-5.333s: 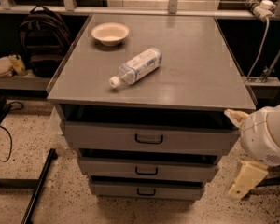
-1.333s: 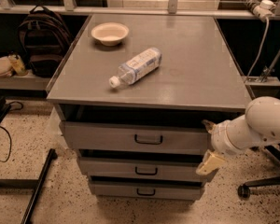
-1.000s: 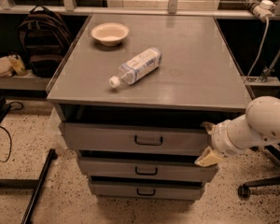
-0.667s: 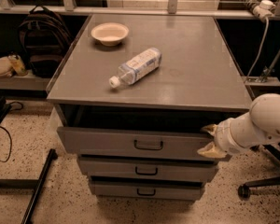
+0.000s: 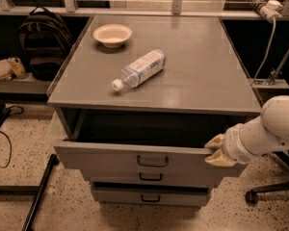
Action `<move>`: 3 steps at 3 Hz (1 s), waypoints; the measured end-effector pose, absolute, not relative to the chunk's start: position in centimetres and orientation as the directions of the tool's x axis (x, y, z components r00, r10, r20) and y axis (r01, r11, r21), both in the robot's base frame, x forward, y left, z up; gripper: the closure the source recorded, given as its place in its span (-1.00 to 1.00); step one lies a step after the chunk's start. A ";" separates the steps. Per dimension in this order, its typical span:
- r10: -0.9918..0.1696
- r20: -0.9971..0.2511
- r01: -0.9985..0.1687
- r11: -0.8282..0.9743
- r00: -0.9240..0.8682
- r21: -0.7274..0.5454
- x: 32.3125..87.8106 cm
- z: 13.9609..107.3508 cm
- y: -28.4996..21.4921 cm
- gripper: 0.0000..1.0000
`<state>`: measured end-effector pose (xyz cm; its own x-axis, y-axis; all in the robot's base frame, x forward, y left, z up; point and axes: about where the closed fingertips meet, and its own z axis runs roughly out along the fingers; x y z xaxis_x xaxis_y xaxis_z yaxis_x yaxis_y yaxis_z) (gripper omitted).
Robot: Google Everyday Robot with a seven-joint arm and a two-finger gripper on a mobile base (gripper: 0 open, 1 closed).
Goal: Open top drawer
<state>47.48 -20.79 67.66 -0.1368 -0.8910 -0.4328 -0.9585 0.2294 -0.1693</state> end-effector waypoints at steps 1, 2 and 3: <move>-0.891 -0.433 -0.959 0.229 -0.137 -0.169 47.4 68.0 -20.8 1.00; -0.897 -0.419 -0.964 0.220 -0.140 -0.151 46.5 68.2 -20.6 0.86; -0.903 -0.404 -0.968 0.216 -0.149 -0.126 45.3 68.2 -20.5 0.47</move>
Offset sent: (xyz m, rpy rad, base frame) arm -0.0311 0.0040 0.0102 -0.0368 0.0706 0.0189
